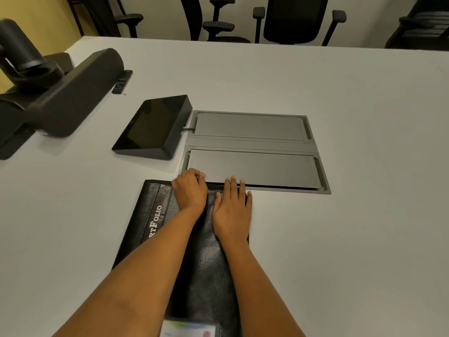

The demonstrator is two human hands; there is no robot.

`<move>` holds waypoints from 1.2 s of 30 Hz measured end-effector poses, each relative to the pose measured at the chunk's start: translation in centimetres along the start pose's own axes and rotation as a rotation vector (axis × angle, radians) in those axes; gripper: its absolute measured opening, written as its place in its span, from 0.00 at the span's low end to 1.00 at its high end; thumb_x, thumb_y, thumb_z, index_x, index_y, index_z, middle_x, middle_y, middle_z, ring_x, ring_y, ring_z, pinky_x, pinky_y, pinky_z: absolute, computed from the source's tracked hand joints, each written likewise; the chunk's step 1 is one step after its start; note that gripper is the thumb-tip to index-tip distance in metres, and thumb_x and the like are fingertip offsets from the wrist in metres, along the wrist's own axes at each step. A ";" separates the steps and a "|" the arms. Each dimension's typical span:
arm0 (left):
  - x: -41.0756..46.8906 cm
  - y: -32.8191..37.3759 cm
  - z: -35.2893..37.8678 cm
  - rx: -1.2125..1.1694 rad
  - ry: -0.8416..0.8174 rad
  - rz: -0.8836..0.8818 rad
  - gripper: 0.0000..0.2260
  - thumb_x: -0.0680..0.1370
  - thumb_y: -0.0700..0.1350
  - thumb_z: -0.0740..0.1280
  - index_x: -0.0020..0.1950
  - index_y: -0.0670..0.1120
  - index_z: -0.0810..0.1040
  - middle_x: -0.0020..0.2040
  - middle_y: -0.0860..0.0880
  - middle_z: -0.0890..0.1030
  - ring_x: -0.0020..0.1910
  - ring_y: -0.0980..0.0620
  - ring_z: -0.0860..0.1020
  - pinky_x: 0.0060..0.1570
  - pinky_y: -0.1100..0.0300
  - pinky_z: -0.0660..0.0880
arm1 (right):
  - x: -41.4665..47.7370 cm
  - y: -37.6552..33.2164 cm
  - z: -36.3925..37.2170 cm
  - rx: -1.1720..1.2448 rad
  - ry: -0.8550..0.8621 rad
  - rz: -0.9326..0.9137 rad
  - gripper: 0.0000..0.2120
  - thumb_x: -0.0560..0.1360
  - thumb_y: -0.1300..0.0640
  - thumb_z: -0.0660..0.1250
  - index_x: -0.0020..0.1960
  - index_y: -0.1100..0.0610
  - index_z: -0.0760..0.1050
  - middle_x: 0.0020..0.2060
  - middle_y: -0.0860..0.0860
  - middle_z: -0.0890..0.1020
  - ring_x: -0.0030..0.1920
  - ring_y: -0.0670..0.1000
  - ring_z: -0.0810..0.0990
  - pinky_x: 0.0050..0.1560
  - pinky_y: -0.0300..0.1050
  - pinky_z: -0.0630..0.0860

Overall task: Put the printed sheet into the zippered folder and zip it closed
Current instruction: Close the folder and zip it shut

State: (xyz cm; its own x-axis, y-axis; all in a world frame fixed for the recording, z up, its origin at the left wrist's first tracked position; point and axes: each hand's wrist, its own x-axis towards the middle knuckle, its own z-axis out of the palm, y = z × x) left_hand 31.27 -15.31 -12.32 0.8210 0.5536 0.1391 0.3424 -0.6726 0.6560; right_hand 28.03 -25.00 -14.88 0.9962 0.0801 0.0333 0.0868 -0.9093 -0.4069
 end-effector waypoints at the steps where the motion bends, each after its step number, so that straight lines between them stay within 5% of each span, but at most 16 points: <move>1: 0.5 -0.5 -0.6 0.030 0.022 -0.015 0.07 0.78 0.43 0.64 0.50 0.41 0.79 0.50 0.42 0.82 0.52 0.44 0.77 0.58 0.53 0.66 | 0.0 0.0 0.0 -0.003 0.006 0.003 0.25 0.82 0.49 0.43 0.76 0.55 0.49 0.77 0.51 0.52 0.77 0.52 0.46 0.76 0.50 0.42; 11: 4.3 -6.5 -7.1 -0.010 0.014 -0.063 0.09 0.77 0.42 0.67 0.52 0.37 0.80 0.50 0.39 0.82 0.49 0.42 0.80 0.55 0.50 0.76 | -0.3 -0.2 -0.3 -0.010 0.011 -0.125 0.24 0.81 0.47 0.44 0.76 0.51 0.52 0.77 0.50 0.55 0.77 0.52 0.49 0.76 0.51 0.42; 20: 5.1 -7.3 -7.7 -0.027 0.012 -0.146 0.07 0.76 0.41 0.67 0.49 0.38 0.79 0.47 0.39 0.82 0.48 0.41 0.79 0.45 0.57 0.71 | -0.5 -0.2 -0.3 -0.016 -0.025 -0.220 0.23 0.80 0.44 0.46 0.75 0.44 0.55 0.76 0.47 0.58 0.77 0.51 0.51 0.76 0.54 0.45; 31: 5.7 -7.3 -7.1 -0.057 0.085 -0.430 0.11 0.78 0.39 0.63 0.54 0.32 0.77 0.55 0.33 0.79 0.56 0.35 0.77 0.54 0.48 0.74 | -0.5 -0.2 -0.4 -0.014 -0.017 -0.192 0.23 0.80 0.43 0.47 0.74 0.43 0.55 0.75 0.47 0.59 0.77 0.51 0.51 0.76 0.51 0.44; 36: 4.9 -6.4 -7.1 -0.165 0.074 -0.506 0.15 0.79 0.38 0.61 0.65 0.36 0.65 0.64 0.34 0.73 0.62 0.36 0.73 0.60 0.47 0.72 | -0.5 -0.3 -0.3 -0.035 -0.022 -0.192 0.23 0.80 0.43 0.46 0.74 0.43 0.54 0.76 0.47 0.59 0.77 0.51 0.51 0.76 0.51 0.44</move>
State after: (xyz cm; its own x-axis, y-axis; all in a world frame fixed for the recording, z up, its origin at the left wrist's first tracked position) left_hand 29.91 -4.81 -10.56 0.5356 0.8258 -0.1765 0.6057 -0.2300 0.7617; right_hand 27.47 -24.94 -14.49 0.9611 0.2621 0.0868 0.2755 -0.8901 -0.3630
